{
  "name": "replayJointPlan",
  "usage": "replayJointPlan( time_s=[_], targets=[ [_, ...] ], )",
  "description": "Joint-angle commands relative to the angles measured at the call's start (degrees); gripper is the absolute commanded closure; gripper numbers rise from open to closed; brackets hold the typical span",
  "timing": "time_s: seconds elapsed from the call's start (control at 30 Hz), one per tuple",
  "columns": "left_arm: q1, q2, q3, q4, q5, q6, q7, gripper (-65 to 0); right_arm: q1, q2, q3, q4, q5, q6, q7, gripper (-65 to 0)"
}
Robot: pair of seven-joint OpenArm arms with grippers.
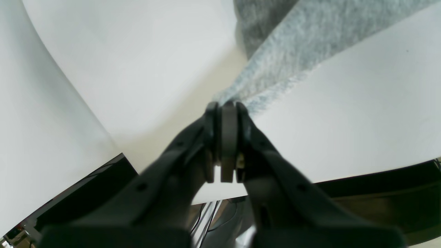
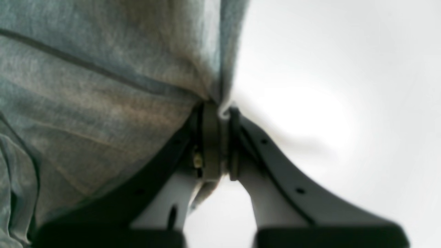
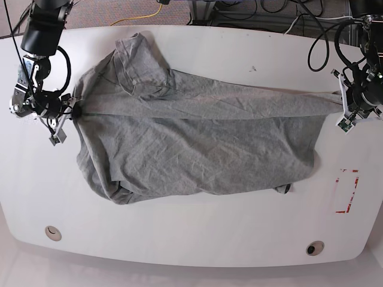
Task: Layout the t-shirt on the table in an organized manner, then fold the t-shirt properly
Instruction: 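Pull the held shirt edge with the right gripper outward and lower it, then release the shirt with both grippers and regrasp the collar edge with the right gripper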
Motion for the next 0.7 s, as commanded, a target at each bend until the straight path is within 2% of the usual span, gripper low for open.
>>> replayJointPlan(
  time_s=[0.0,0.17,0.27,0.43,0.67],
  targets=[
    [-0.45,-1.08,-0.27,0.87,0.56,-0.06,0.25,-3.3,-0.64,-0.56,-0.24,-0.36,-5.15,-0.56,-2.73,-16.5],
    [-0.54,-1.08,1.67,0.87,0.56,-0.06,0.25,-13.2,-1.87,-0.47,-0.06,0.61,-4.89,-0.56,-2.82,-45.5],
    [-0.45,-1.26,3.16,0.87,0.56,-0.06,0.25,-16.8,-3.01,-0.29,-0.06,3.33,-2.43,-0.56,-3.43,-55.2],
    [-0.36,-1.52,6.86,0.87,0.65,-0.06,0.34,-22.9,-6.79,1.02,0.29,14.15,4.25,-0.56,-7.39,-56.8],
    [0.16,-1.61,9.40,0.87,0.65,-0.06,0.78,-33.8,-14.44,0.94,5.74,30.41,15.60,-0.56,-11.26,-56.9]
  ],
)
